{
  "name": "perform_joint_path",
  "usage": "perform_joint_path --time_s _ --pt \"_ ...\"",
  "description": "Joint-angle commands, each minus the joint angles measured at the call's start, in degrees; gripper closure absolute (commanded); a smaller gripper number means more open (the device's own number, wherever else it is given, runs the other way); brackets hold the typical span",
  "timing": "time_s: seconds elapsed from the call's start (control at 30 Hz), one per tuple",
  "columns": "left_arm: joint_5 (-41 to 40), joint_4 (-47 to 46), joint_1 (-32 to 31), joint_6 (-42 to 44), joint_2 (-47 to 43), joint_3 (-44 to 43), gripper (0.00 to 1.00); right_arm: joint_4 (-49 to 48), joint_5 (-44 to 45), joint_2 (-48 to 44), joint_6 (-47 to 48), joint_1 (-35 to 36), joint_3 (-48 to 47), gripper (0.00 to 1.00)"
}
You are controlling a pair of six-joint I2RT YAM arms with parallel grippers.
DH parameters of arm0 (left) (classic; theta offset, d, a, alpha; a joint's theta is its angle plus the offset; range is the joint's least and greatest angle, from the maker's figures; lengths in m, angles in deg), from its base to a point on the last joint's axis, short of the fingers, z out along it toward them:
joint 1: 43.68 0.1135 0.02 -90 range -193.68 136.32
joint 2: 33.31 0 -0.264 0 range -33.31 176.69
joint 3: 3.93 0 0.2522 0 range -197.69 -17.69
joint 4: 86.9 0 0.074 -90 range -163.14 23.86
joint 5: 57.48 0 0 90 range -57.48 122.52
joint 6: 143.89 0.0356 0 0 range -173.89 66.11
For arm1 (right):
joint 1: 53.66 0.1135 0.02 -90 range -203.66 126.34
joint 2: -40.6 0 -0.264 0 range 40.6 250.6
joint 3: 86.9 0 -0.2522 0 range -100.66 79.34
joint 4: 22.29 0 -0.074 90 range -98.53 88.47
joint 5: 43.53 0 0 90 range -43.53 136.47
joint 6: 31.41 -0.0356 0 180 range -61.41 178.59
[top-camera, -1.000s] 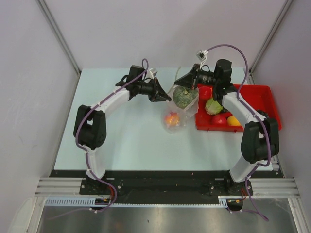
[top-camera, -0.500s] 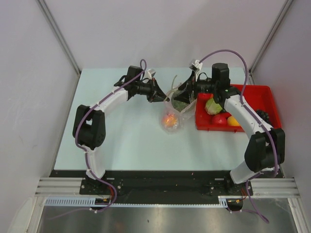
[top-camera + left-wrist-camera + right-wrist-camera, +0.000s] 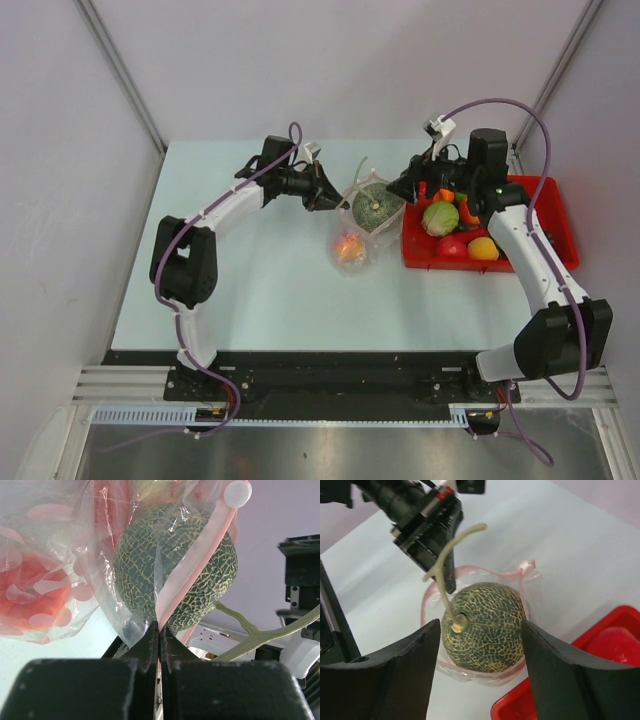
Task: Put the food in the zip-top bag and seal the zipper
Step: Place the fake fruit in the zipper food storage bag, then adjust the zipper food storage bag at the center of the board.
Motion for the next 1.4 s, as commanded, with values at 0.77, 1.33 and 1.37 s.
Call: perform_joint_path --time_s 0.77,1.33,1.37 --pt "0.29 -0.84 0.2 1.54 -3.97 -0.2 1.0 9.72 6.57 7.97 -8.79 -3.83 -0.35 0.59" --pt "-8.57 12.74 0.11 11.89 -7.05 -5.45 1.0 14.47 -2.21 6.75 -8.33 -1.98 -1.57 1.0" --pt "-10.41 19.57 -0.15 16.43 -7.22 -7.21 1.0 13.17 -4.49 5.78 -10.08 -2.16 -1.75 1.0"
